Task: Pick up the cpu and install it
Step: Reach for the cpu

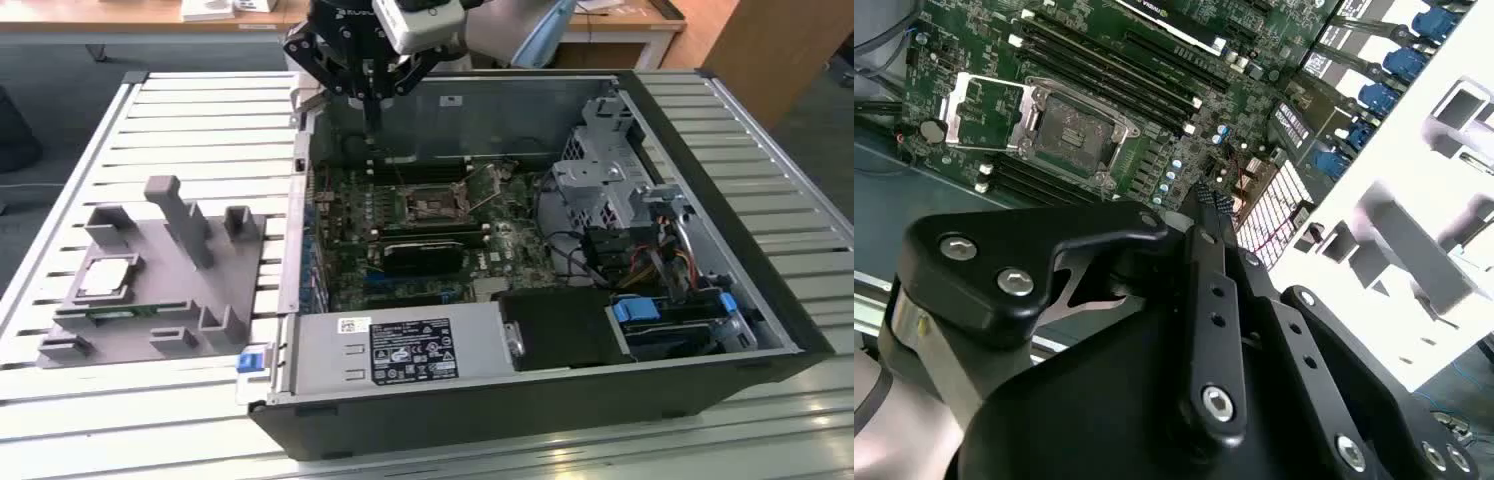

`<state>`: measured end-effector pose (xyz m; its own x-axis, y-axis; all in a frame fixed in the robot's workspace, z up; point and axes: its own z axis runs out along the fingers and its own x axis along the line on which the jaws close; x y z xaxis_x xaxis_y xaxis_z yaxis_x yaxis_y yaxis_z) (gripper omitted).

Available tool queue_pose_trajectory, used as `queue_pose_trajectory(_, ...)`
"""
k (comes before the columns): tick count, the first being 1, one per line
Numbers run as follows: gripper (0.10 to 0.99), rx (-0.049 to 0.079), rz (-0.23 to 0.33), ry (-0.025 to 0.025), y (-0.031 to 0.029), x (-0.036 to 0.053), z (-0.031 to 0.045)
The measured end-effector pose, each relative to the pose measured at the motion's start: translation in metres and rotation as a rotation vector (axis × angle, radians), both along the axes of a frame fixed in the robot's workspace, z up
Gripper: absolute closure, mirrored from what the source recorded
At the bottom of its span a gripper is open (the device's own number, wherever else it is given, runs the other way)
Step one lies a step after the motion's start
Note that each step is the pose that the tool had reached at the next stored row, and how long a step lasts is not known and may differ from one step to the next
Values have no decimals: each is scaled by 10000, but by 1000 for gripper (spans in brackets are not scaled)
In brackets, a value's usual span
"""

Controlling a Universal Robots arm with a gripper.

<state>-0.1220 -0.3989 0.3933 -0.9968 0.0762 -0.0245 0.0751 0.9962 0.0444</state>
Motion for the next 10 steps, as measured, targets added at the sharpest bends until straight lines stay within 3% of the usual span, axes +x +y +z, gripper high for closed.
queue_pose_trajectory(10, 976, -1, -2, 0, 1, -6, 0)
